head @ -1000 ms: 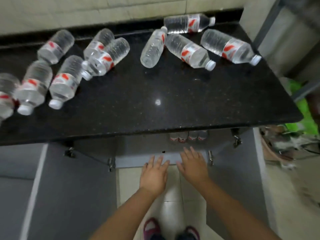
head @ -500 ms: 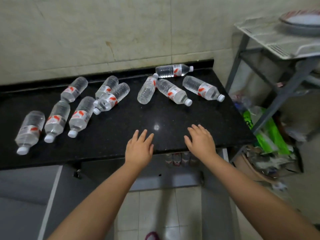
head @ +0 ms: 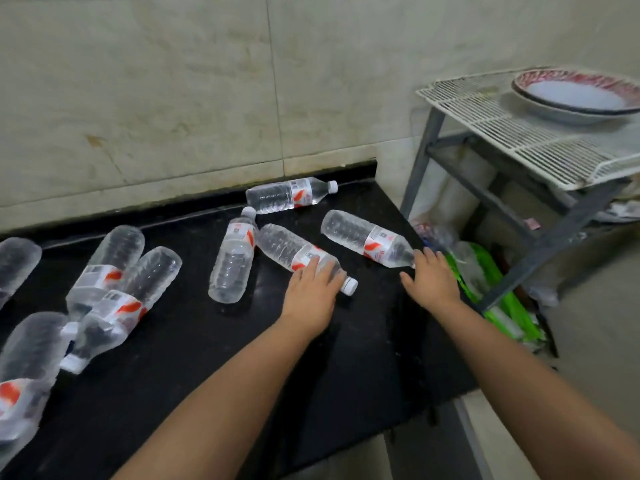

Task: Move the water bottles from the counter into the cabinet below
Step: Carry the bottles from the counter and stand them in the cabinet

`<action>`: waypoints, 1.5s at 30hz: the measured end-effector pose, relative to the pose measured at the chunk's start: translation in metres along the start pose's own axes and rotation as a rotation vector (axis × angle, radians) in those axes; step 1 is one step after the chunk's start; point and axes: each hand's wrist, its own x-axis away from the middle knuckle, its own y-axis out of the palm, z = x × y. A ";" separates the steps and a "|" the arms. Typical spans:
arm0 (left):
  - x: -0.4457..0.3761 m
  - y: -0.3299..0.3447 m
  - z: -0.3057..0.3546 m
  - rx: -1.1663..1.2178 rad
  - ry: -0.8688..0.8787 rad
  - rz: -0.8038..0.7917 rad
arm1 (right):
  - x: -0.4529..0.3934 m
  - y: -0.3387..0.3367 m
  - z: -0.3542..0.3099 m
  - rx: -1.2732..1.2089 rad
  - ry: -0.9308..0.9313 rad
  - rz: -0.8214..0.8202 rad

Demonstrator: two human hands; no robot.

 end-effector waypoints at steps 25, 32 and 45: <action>0.080 -0.017 0.037 -0.364 -0.090 -0.020 | 0.125 -0.016 0.011 -0.309 -0.351 0.159; 0.233 -0.037 0.079 -0.037 -0.337 0.142 | 0.232 -0.059 0.008 -0.130 -0.674 0.083; 0.403 0.007 0.135 0.413 -0.636 -0.166 | 0.360 -0.051 -0.003 -0.172 -0.745 -0.597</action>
